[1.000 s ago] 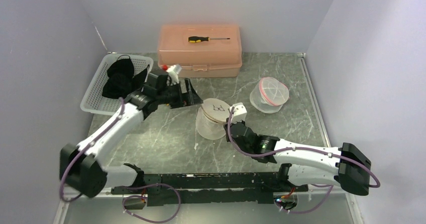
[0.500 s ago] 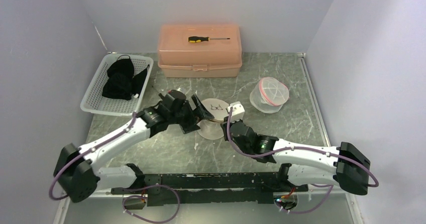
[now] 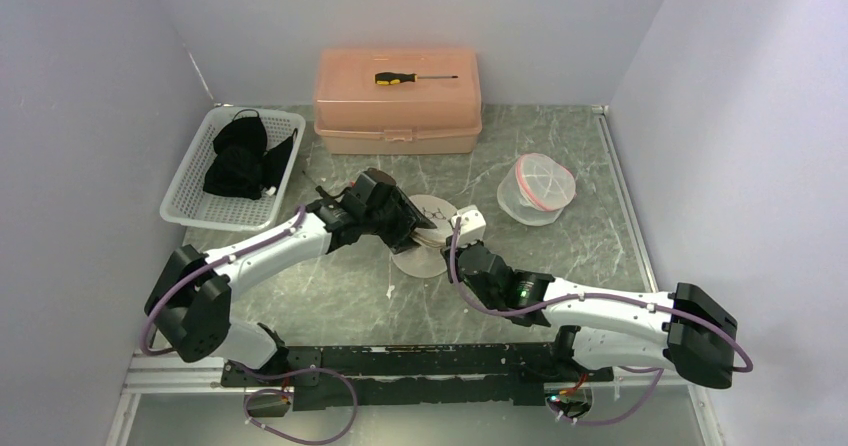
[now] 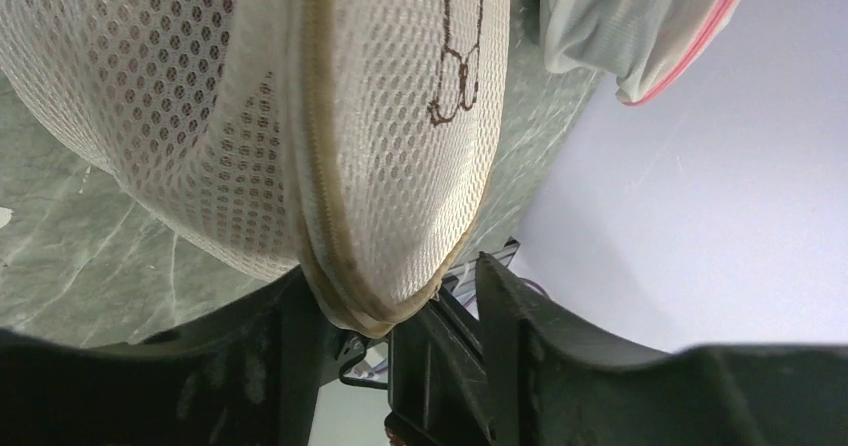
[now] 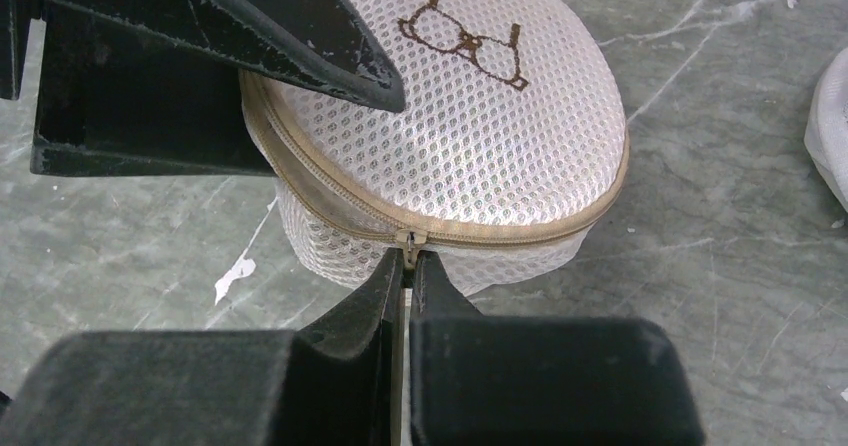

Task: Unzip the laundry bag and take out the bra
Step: Unzip the laundry bag at the center of the board.

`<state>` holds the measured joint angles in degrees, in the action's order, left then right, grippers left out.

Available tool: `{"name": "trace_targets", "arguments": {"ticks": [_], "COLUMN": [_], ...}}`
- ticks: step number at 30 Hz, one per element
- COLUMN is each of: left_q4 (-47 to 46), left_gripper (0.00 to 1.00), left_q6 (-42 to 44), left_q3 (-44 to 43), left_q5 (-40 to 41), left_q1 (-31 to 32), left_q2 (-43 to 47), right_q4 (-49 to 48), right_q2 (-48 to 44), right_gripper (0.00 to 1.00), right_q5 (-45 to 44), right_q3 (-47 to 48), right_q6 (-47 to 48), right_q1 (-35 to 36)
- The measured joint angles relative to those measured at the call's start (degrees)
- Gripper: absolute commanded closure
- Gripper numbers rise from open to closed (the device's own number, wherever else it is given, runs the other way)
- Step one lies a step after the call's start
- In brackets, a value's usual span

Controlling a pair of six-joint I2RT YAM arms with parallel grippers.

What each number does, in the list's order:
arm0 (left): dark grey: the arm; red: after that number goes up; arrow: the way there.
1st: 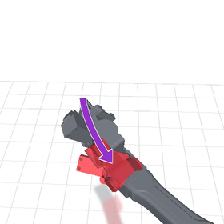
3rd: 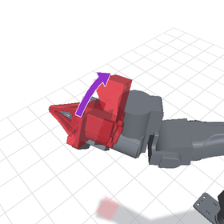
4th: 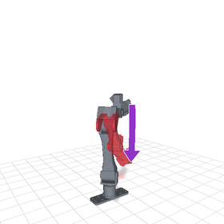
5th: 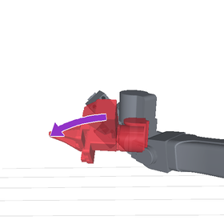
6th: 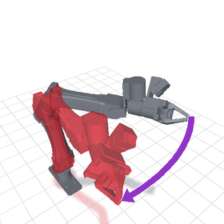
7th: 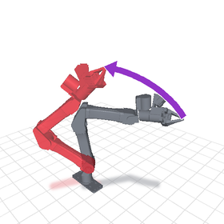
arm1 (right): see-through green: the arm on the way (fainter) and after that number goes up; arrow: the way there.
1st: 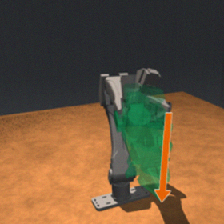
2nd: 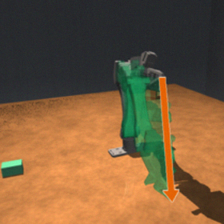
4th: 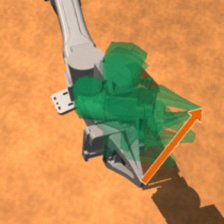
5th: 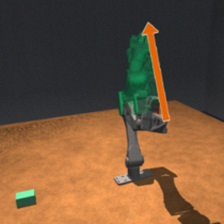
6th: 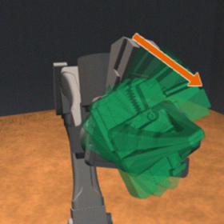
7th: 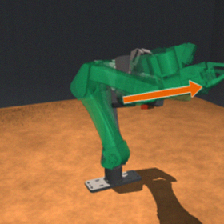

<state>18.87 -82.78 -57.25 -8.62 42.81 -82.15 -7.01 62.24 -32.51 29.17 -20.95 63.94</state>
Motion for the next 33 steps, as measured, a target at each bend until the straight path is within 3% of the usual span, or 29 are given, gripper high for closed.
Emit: {"name": "trace_targets", "arguments": {"ticks": [4,6,9,13,16,22,27,33], "left_q4": [-0.1,-0.2,-0.2,-0.5,-0.7,2.0,2.8,1.6], "left_gripper": [0.71,0.72,0.64,0.32,0.18,0.17,0.23,0.28], "left_q6": [-0.7,-0.7,-0.5,1.0,2.6,4.6,4.7,4.5], "left_q3": [0.0,0.0,0.0,0.1,0.1,0.1,0.2,0.1], "left_q5": [0.6,1.0,1.0,0.7,0.1,-0.1,-0.1,-0.9], "left_q1": [0.0,0.0,0.0,0.0,0.0,0.0,0.0,0.1], "left_q2": [-0.2,-0.2,-0.2,-0.1,0.1,4.6,10.3,8.4], "right_q4": [0.0,0.0,0.1,0.2,0.4,0.8,0.9,0.9], "right_q2": [-0.1,-0.3,-1.0,-2.0,-2.5,-3.3,-3.3,-3.0], "right_gripper": [1.00,1.00,1.00,1.00,1.00,1.00,1.00,1.00], "right_q5": [0.0,0.0,-0.1,-0.2,-0.3,-0.4,-0.5,-0.5], "right_q3": [-0.1,-0.1,-0.1,-0.1,-0.1,-0.1,-0.1,-0.1], "right_q6": [0.2,0.5,1.1,1.6,1.7,1.8,1.9,1.9], "right_q1": [0.0,0.0,0.0,0.0,0.0,0.0,0.0,0.0]}}
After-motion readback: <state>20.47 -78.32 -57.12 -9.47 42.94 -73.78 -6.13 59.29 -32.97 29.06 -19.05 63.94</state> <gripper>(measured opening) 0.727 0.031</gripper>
